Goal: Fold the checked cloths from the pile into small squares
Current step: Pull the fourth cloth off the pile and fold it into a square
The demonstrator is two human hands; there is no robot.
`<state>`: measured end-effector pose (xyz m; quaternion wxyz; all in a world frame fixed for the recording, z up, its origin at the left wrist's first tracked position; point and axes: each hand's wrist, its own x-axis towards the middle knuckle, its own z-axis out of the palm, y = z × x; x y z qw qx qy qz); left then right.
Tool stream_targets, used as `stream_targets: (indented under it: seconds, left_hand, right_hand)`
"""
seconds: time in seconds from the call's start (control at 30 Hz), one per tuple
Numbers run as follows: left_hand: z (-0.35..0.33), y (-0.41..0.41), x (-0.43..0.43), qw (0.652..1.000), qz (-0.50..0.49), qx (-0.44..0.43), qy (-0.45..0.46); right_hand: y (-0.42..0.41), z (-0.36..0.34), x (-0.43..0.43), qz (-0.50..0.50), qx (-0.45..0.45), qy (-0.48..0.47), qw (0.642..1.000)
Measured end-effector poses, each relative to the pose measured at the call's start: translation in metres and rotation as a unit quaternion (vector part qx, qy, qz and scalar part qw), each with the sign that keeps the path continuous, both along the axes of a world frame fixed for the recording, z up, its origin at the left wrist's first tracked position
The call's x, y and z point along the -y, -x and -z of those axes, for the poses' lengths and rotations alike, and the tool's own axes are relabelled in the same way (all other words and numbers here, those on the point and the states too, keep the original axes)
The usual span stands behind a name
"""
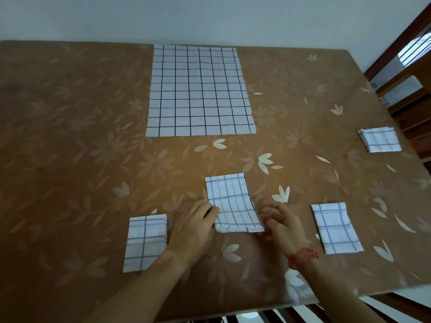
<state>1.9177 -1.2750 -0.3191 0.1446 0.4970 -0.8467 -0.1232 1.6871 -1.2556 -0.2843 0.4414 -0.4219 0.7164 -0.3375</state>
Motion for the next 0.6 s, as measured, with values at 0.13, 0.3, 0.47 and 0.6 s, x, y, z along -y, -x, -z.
stream_targets:
  seconds: [0.13, 0.3, 0.47, 0.6]
  left_hand:
    - [-0.002, 0.0, -0.005, 1.0, -0.008, -0.023, -0.007]
    - [-0.002, -0.001, -0.009, 0.999, -0.016, -0.028, -0.023]
    - [-0.003, 0.0, -0.01, 0.999, -0.007, -0.039, -0.011]
    - [-0.008, 0.0, -0.01, 0.999, -0.008, -0.041, 0.017]
  right_hand:
    - [0.018, 0.009, -0.015, -0.202, -0.236, 0.083, 0.947]
    - [0.014, 0.011, -0.008, -0.275, -0.321, 0.168, 0.891]
    - [0.009, 0.02, 0.003, -0.281, -0.339, 0.219, 0.871]
    - [0.008, 0.019, 0.006, -0.279, -0.347, 0.214, 0.87]
